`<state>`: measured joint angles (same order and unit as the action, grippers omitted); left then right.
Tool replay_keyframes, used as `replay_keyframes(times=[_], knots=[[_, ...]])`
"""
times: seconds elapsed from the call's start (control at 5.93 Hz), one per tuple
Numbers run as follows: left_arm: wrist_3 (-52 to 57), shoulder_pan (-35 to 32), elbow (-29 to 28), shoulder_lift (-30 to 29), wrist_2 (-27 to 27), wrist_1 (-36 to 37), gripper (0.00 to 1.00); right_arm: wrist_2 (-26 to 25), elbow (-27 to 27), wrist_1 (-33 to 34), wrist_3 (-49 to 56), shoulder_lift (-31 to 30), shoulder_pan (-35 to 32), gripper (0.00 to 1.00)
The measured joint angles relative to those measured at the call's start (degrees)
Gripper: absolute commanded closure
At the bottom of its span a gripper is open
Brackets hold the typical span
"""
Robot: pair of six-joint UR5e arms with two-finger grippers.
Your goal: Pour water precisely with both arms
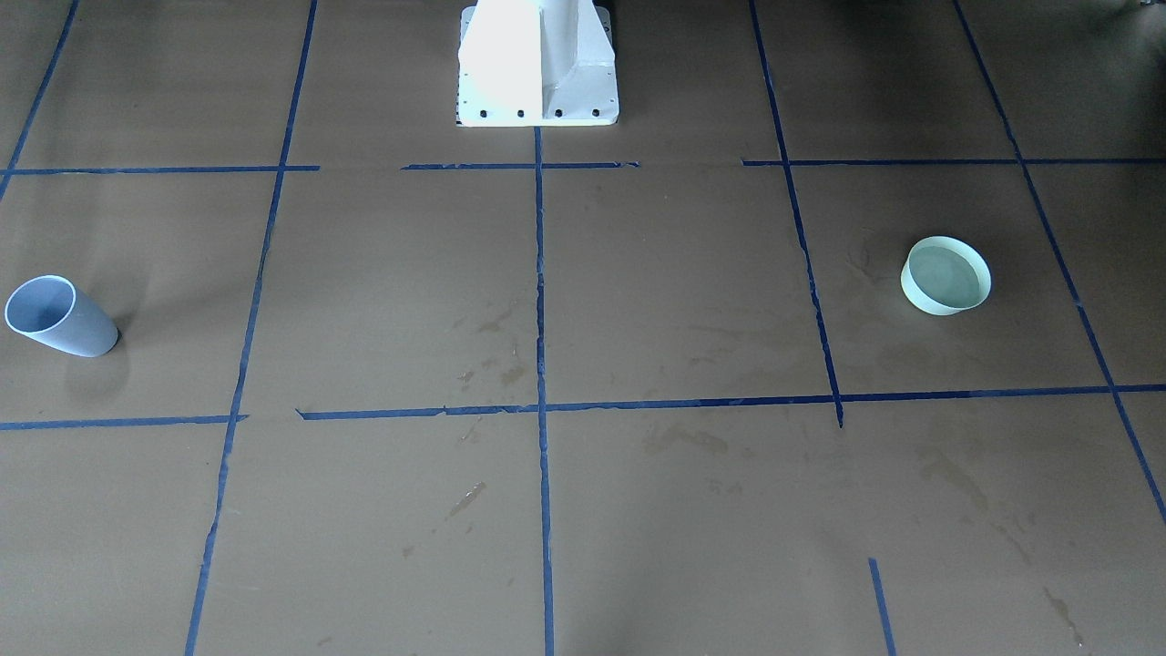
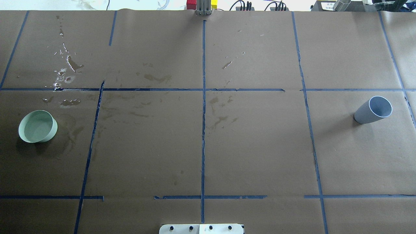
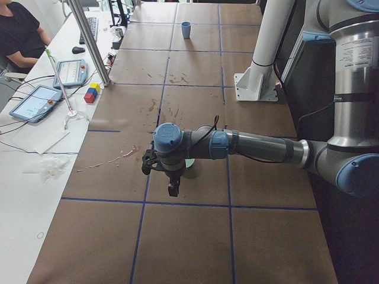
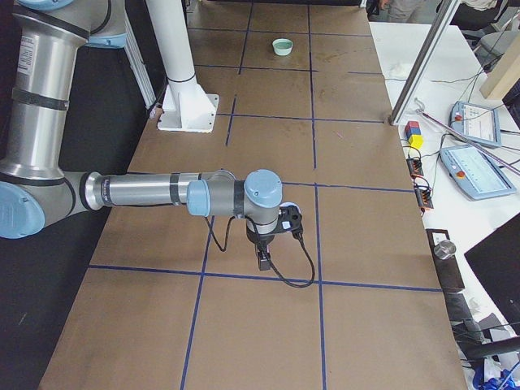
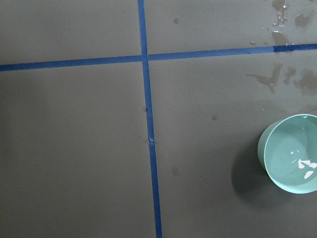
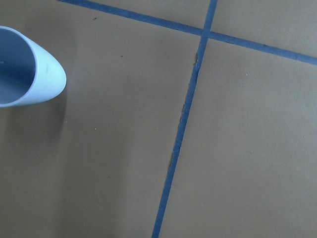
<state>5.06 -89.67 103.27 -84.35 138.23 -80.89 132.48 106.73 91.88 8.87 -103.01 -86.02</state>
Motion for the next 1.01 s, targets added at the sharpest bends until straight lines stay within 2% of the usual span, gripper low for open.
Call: replay_keyframes(times=[0.34,1.01], knots=[[-0.2,0.1,-0.4,0.3,-0.1,0.0,0.0,0.3,-2.3,-0.2,-0.3,1.4,0.1,0.0],[0.1,0.1,-0.5,2.6,-1.0,-0.1,0.0,1.6,-1.1,-0.5,-0.5,2.0,0.1,0.0]])
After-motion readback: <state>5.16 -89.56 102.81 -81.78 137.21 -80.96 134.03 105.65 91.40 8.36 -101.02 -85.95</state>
